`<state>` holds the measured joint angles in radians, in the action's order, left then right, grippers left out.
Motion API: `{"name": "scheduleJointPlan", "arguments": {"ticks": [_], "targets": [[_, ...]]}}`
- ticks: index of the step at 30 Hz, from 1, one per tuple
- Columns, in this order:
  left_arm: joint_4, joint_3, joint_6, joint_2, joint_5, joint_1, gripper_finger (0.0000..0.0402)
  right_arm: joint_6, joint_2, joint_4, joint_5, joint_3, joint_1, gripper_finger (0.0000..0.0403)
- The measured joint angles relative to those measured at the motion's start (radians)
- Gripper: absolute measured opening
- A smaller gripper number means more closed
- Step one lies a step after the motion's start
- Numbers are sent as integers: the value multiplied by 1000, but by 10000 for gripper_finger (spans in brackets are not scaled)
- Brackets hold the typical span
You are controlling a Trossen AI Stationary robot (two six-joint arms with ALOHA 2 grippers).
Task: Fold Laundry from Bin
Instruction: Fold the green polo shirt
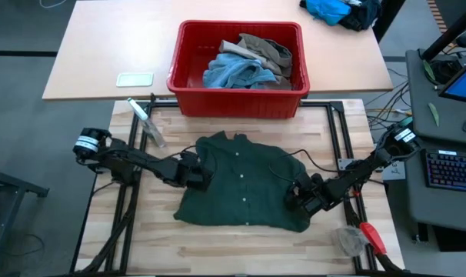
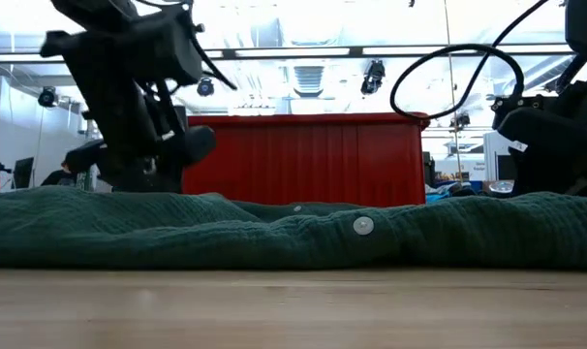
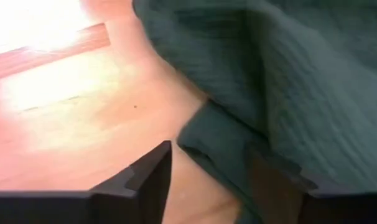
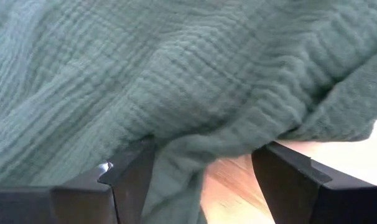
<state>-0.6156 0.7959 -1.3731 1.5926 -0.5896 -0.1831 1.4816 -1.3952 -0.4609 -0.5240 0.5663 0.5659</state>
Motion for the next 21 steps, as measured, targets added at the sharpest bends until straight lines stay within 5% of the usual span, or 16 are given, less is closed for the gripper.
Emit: {"name": "scheduleJointPlan", "arguments": {"ticks": [5,11,16,21], "targets": [[2,-2,9,61,-13,26,224,0,0,-1,0,0,0,256],[85,-6,67,115,-29,43,214,0,0,-1,0,0,0,251],[154,-6,106,136,-56,43,156,0,0,0,0,0,1,253],[161,-6,116,148,-76,41,51,-1,0,0,0,0,1,252]]}}
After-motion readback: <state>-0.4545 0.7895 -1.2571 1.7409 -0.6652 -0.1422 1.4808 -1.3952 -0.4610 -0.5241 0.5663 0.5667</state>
